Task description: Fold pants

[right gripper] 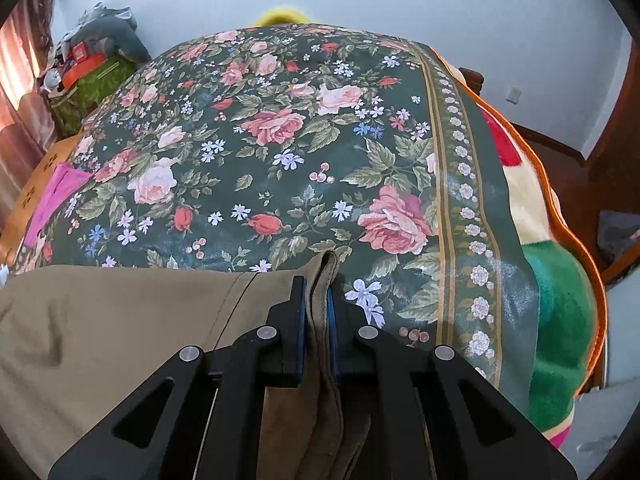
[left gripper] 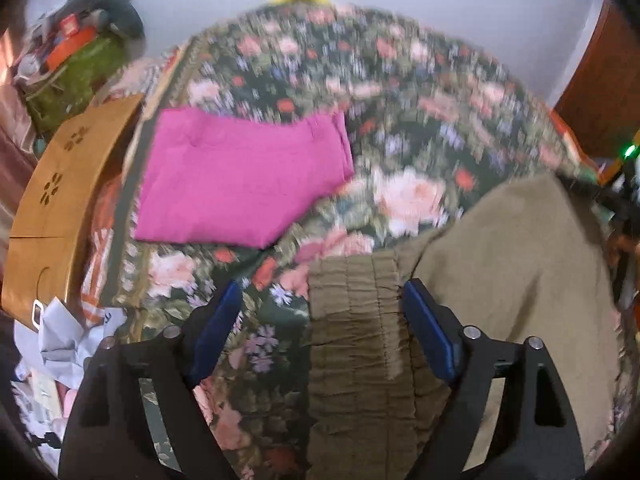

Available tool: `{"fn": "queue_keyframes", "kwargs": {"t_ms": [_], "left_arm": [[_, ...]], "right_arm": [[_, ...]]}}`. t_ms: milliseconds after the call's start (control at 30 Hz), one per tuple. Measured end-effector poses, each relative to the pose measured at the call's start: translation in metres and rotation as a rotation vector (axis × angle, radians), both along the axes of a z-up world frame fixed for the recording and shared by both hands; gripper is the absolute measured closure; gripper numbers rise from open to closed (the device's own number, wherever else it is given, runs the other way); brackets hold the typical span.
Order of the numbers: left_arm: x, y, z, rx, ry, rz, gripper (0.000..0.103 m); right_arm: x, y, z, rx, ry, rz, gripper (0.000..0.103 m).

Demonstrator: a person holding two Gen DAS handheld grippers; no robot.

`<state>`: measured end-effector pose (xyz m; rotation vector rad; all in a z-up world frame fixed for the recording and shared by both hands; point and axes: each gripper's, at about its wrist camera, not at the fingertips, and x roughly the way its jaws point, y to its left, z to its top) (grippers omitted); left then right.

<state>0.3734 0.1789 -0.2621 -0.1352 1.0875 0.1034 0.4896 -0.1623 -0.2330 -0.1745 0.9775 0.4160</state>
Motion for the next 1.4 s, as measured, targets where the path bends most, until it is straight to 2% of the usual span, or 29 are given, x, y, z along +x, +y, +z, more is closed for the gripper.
{"fn": "queue_keyframes", "kwargs": {"t_ms": [100,200,367,467,533,567,700,767,833,933,1033,1133,1233,1333,1400], "left_arm": [[0.001,0.004,-0.012,-0.052,0.014,0.038,0.024],[-0.002,0.005,-0.015,-0.068,0.003,0.061,0.023],[-0.009,-0.005,-0.006,0.022,-0.050,0.054,0.023],[-0.013,-0.010,0.003,0.072,-0.068,0.032,0.024],[-0.016,-0.012,0.011,0.076,-0.081,0.013,0.024],[-0.018,-0.014,0.016,0.076,-0.092,0.003,0.024],[-0.022,-0.021,0.038,0.071,-0.143,-0.030,0.024],[-0.023,-0.022,0.046,0.044,-0.158,-0.043,0.024],[-0.023,-0.024,0.051,0.016,-0.164,-0.053,0.024],[-0.021,-0.026,0.055,0.008,-0.167,-0.068,0.024],[-0.020,-0.030,0.050,0.012,-0.157,-0.078,0.024],[-0.018,-0.032,0.040,0.006,-0.126,-0.089,0.024],[-0.015,-0.033,0.024,-0.011,-0.075,-0.097,0.024],[-0.012,-0.036,0.006,-0.030,-0.012,-0.109,0.024],[-0.012,-0.038,-0.006,-0.016,0.020,-0.104,0.023]], "right_arm": [[0.001,-0.002,0.002,-0.015,-0.024,-0.010,0.096],[0.004,-0.004,0.000,-0.021,-0.018,-0.030,0.096],[-0.001,-0.004,0.009,-0.024,-0.024,-0.048,0.094],[-0.007,-0.007,0.023,0.001,-0.042,-0.055,0.083],[-0.013,-0.008,0.035,0.016,-0.054,-0.054,0.062],[-0.017,-0.007,0.041,0.030,-0.065,-0.048,0.058],[-0.039,0.009,0.065,0.082,-0.105,0.018,0.047],[-0.051,0.023,0.073,0.111,-0.116,0.073,0.044],[-0.065,0.041,0.080,0.125,-0.117,0.135,0.034],[-0.087,0.072,0.085,0.147,-0.114,0.240,0.029],[-0.100,0.097,0.079,0.171,-0.063,0.330,0.025],[-0.108,0.121,0.061,0.178,0.018,0.398,0.023],[-0.108,0.137,0.035,0.166,0.108,0.412,0.023],[-0.106,0.143,0.005,0.167,0.257,0.401,0.023],[-0.108,0.143,-0.011,0.131,0.316,0.396,0.023]]}}
